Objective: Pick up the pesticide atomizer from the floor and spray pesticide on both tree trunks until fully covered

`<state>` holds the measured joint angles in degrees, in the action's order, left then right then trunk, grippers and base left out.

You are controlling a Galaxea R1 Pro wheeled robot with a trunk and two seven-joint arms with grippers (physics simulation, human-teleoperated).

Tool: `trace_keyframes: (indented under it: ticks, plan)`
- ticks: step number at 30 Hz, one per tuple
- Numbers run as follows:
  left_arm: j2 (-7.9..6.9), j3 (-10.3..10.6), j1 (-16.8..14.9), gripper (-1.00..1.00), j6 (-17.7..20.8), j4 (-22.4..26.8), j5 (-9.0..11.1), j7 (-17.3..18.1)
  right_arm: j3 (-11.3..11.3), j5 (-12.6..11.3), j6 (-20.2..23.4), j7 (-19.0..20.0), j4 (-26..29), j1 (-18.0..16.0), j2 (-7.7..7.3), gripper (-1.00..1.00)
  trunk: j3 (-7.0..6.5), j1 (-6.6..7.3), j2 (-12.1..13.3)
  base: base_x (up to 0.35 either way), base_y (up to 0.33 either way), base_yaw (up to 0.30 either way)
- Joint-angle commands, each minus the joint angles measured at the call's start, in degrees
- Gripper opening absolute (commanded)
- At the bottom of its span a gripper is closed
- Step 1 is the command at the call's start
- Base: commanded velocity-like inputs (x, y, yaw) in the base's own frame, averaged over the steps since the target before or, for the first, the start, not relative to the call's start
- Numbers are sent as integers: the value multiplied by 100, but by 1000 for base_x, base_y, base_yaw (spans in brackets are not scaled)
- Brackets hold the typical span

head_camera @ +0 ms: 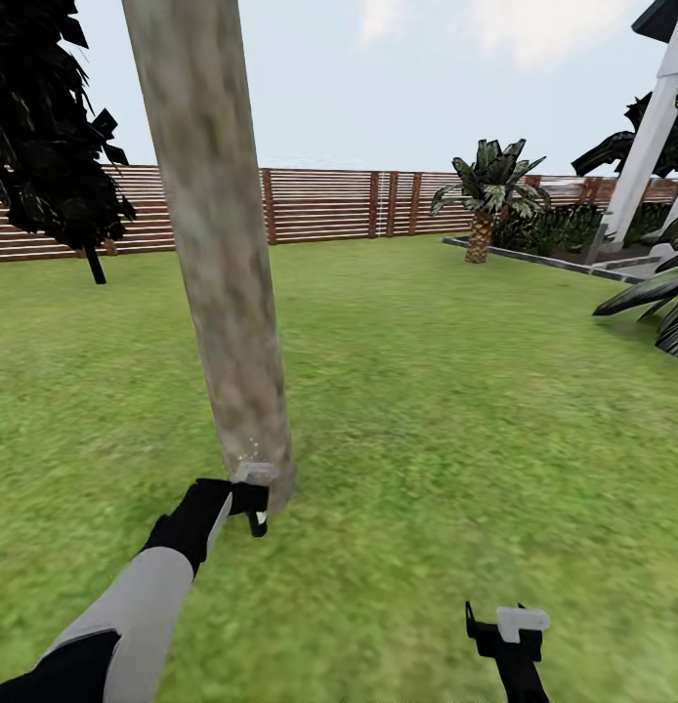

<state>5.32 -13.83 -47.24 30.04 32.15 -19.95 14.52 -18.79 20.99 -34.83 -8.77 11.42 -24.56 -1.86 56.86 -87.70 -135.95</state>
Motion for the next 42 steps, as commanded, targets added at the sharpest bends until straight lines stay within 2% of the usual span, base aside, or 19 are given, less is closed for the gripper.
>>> trace_keyframes:
  ticks: [1, 2, 3, 4, 6, 9, 10, 13, 14, 17, 18, 19, 20, 24, 28, 30, 32, 34, 42]
  plan:
    - [14, -41, -24, -100, 147, 110, -108, 50, -20, 62, -15, -37, -8, -5, 1, 100, 6, 1, -2, -1, 0, 0]
    - [-40, -58, -31, -100, 271, 277, -110, 50, -20, 61, -15, -37, -8, -2, 1, 100, 6, 1, -2, -116, 31, 0]
    - [-506, -72, 22, -100, 608, 960, -83, 172, -19, 62, -15, -37, -8, -4, -2, 100, 6, 1, -2, -240, 39, 0]
    - [-586, -25, 34, -100, 864, 1143, -96, 348, -18, 63, -15, -37, -8, -5, 0, 100, 6, 1, -2, -79, 13, 0]
    - [-522, 62, 16, -100, 973, 1203, -98, 424, -13, 63, -15, -36, -8, -3, 1, 100, 6, 1, -2, -38, 6, 0]
    - [-79, 388, -66, -100, 1073, 1293, -93, 453, -11, 63, -15, -36, -8, -4, 0, 100, 6, 1, -2, -8, 1, 0]
    - [-284, 387, -170, -100, 1408, 1634, -94, 472, -14, 63, -15, -37, -8, -3, -6, 100, 6, 1, -2, 0, 0, 78]
    - [-716, 385, -166, -100, 1612, 1825, -34, 571, -14, 62, -15, -37, -8, -4, -5, 100, 6, 1, -2, 0, 0, 186]
    - [-891, 418, -154, -100, 1795, 1916, 73, 844, -15, 59, -15, -37, -8, -1, -7, 100, 6, 1, -2, -10, 0, 264]
    - [-834, 492, -127, -100, 1859, 1945, 98, 957, -12, 61, -15, -37, -8, -2, -2, 100, 6, 1, -2, -182, 0, 147]
    - [-761, 551, -122, -100, 1864, 1948, 101, 969, -12, 62, -15, -37, -8, -4, -1, 100, 6, 1, -2, -282, 0, 58]
    - [-531, 713, -123, -100, 1870, 1946, 99, 976, -15, 60, -15, -37, -8, -5, -2, 100, 6, 1, -2, -156, 0, 19]
    - [-399, 782, -145, -100, 1876, 1945, 96, 975, -14, 60, -15, -37, -8, -5, -2, 100, 6, 1, -2, -80, 0, 10]
    - [-177, 867, -244, -100, 1978, 2009, 84, 973, -15, 61, -15, -37, -8, -5, -2, 100, 6, 1, -2, -28, 0, 3]
    - [-354, 835, -348, -100, 2322, 2264, 77, 975, -15, 61, -15, -37, -8, -5, -3, 100, 6, 1, -2, -2, 0, 0]
    - [-693, 813, -316, -100, 2376, 2368, 84, 975, -13, 62, -15, -37, -8, -5, -3, 100, 6, 1, -2, 0, 0, 102]
    - [-876, 718, -296, -100, 2376, 2390, 102, 983, -12, 61, -15, -37, -8, -4, 0, 100, 6, 1, -2, 0, -61, 219]
    - [-933, 646, -282, -100, 2344, 2399, 115, 989, -11, 61, -15, -37, -8, -4, 1, 100, 6, 1, -2, 0, -200, 183]
    - [-908, 643, -276, -100, 2322, 2379, 115, 967, -11, 63, -15, -37, -8, -4, 1, 100, 6, 1, -2, 0, -264, 24]
